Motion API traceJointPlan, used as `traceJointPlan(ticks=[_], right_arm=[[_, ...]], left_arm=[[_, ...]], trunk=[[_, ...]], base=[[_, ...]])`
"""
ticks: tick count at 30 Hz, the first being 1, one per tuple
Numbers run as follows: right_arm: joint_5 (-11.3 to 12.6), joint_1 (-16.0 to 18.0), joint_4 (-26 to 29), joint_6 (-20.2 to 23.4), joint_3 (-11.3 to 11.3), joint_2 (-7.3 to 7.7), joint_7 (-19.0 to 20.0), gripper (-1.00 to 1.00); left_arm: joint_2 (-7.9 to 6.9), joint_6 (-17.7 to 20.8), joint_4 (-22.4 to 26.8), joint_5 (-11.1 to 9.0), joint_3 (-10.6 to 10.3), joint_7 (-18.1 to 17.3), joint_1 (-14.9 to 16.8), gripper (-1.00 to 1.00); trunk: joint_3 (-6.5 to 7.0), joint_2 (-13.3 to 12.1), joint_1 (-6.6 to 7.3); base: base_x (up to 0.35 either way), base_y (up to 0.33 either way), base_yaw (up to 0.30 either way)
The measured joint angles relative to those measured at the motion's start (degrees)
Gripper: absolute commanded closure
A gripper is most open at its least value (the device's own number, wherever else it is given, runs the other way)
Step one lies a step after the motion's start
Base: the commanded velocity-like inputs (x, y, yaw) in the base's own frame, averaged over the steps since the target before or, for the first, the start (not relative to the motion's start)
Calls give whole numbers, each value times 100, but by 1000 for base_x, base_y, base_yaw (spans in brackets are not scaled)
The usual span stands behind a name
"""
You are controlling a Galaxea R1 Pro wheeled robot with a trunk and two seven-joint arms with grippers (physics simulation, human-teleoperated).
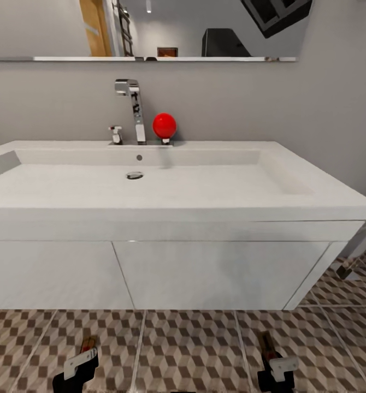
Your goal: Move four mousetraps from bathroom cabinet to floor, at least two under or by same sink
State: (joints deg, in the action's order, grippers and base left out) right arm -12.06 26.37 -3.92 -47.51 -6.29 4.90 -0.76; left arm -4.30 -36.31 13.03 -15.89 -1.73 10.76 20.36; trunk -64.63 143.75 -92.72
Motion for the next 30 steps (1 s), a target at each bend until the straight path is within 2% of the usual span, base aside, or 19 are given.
traceJointPlan(ticks=[30], right_arm=[[4, 0, 0, -1, 0, 0, 0, 100]], left_arm=[[2, 6, 0, 1, -8, 0, 0, 100]], trunk=[[-665, 40, -77]], base=[[0, 0, 0]])
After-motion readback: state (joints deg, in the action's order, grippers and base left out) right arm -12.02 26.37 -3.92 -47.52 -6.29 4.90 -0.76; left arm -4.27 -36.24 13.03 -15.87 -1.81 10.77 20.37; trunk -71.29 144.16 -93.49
